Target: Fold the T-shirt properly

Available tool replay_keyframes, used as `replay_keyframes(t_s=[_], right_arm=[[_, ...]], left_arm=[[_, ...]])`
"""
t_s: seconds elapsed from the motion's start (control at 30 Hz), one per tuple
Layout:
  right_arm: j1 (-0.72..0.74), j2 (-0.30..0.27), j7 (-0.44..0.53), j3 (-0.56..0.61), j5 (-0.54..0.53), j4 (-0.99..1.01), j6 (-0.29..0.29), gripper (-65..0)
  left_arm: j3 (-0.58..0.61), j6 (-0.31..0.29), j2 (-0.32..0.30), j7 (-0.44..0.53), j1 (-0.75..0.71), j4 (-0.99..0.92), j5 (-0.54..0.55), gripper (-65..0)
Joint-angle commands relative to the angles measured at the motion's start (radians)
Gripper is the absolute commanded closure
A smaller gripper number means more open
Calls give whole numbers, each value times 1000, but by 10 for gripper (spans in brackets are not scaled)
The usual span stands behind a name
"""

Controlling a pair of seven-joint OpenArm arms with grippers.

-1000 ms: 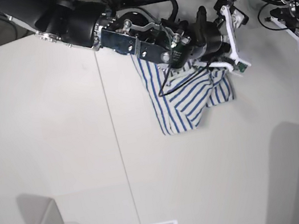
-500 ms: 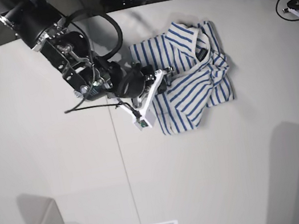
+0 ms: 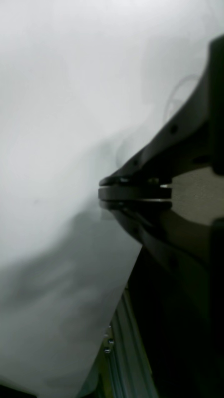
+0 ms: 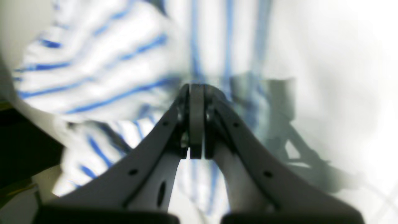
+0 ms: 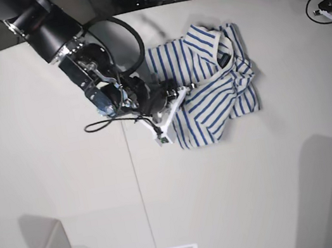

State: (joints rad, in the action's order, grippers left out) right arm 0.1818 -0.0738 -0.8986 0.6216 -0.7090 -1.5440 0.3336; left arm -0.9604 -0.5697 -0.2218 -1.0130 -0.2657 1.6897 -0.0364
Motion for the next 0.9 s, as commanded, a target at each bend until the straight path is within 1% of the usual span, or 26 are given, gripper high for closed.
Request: replay_keyframes(t_s=[0.0,0.13,0.27,0.3,0.37,0.47,0.53,0.6,0.63,0.67,0.7,0.8,0.87], right_arm=[[25,22,14,-1,-10,-11,-4,0],[55,76,14,-1,-10,29,-4,0],[88,157,23,5,-10,92,-6,0],[97,179,28,31,-8,106,-6,0],[129,205,85,110,-14,133,-6,0],[186,220,207,258,-31,168,-6,0],[218,220,307,321,-90,173,-6,0],[253,217,402,353,-166,168,-6,0],[272,216,414,361,-199,165,-6,0],[293,210,405,360,-226,162,-6,0],[312,196,376,360,-240,152,-1,0],[333,139,256,353,-243,92,14,0],[324,105,189,334,-242,55,78,0]], left_arm=[[-6,4,-20,7,1,16,-4,0],[-6,4,-18,7,1,16,-4,0],[-6,4,-18,7,1,16,-4,0],[-6,4,-18,7,1,16,-4,0],[-6,4,-18,7,3,17,-4,0],[-6,4,-17,7,3,17,-4,0],[-9,4,-17,7,3,17,-4,0],[-10,4,-17,7,3,16,-4,0],[-10,4,-18,7,3,16,-4,0],[-10,4,-20,7,3,16,-4,0],[-10,4,-20,7,3,16,-4,0],[-12,4,-20,7,21,16,-4,0],[-12,4,-20,7,29,13,-4,0]])
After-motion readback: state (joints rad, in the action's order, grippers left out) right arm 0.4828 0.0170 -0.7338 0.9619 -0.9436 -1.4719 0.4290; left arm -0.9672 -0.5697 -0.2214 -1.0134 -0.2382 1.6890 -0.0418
